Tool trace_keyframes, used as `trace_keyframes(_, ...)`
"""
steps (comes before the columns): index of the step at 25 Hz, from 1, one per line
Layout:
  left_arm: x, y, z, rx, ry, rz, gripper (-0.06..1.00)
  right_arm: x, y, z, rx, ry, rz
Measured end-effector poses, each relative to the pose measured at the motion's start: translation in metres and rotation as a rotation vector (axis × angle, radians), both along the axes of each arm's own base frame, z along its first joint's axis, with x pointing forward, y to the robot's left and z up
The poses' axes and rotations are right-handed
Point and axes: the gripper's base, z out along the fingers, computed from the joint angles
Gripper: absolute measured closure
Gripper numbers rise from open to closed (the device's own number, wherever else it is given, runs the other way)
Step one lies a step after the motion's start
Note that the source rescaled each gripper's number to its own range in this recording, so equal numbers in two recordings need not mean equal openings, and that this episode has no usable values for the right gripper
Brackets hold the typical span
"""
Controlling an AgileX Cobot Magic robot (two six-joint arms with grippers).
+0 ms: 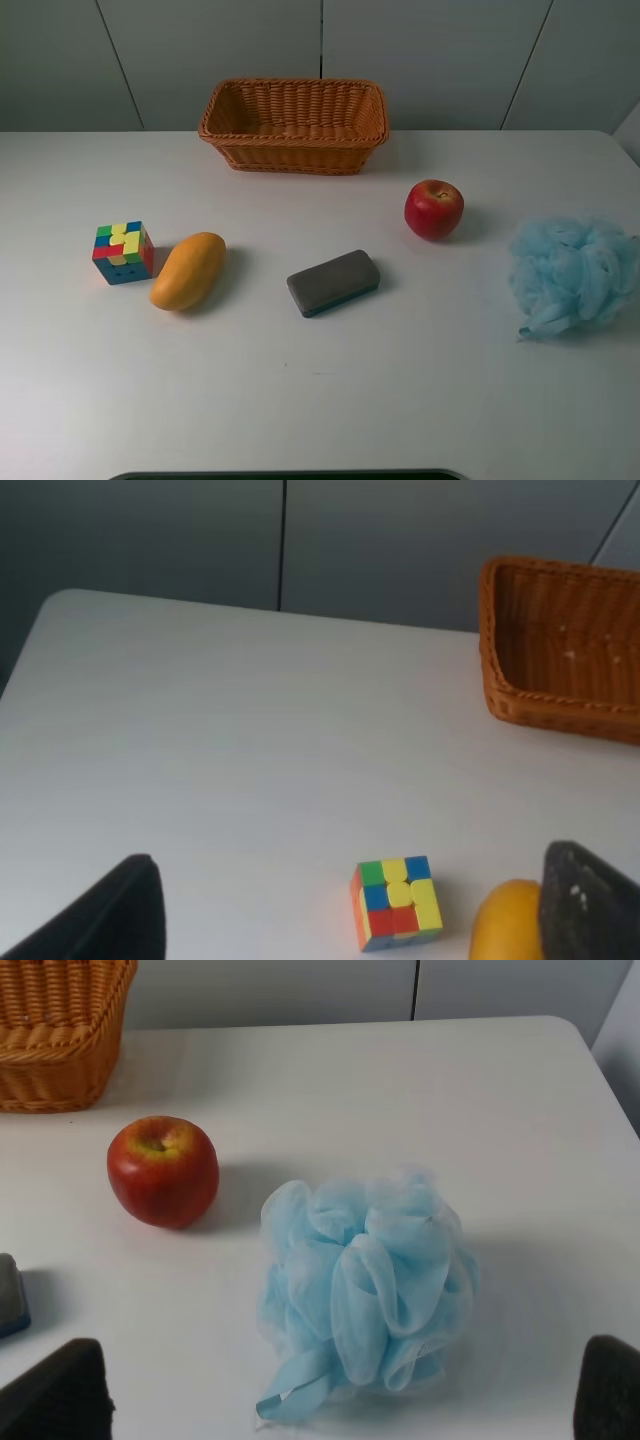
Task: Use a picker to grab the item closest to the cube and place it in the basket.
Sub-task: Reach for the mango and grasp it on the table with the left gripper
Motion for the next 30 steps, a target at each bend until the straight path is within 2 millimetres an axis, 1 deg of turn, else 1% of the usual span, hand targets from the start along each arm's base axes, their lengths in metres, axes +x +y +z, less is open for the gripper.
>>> trace_keyframes(2,0.030,-0.009,-0.001,0.007,0.060,-0.042,-0.06,0.000,0.000,0.000,0.000,0.000,0.000)
trace_keyframes(3,0.044,-0.016,-0.005,0.018,0.092,-0.078,-0.06,0.000,0.000,0.000,0.000,0.000,0.000)
trace_keyframes(5,0.068,-0.034,-0.013,0.033,0.137,-0.133,-0.06,0.000,0.000,0.000,0.000,0.000,0.000)
trace_keyframes(7,0.088,-0.057,-0.024,0.041,0.181,-0.193,-0.06,0.000,0.000,0.000,0.000,0.000,0.000)
trace_keyframes(10,0.116,-0.090,-0.052,0.040,0.280,-0.248,-0.06,0.000,0.000,0.000,0.000,0.000,0.000)
trace_keyframes(13,0.136,-0.118,-0.083,0.024,0.377,-0.281,-0.06,0.000,0.000,0.000,0.000,0.000,0.000)
trace_keyframes(17,0.154,-0.146,-0.125,0.022,0.511,-0.284,-0.06,0.000,0.000,0.000,0.000,0.000,0.000)
trace_keyframes(20,0.162,-0.159,-0.151,0.031,0.592,-0.282,-0.06,0.000,0.000,0.000,0.000,0.000,0.000)
trace_keyframes(25,0.171,-0.173,-0.186,0.062,0.691,-0.283,-0.06,0.000,0.000,0.000,0.000,0.000,0.000)
trace_keyframes(30,0.177,-0.179,-0.217,0.085,0.777,-0.271,-0.06,0.000,0.000,0.000,0.000,0.000,0.000)
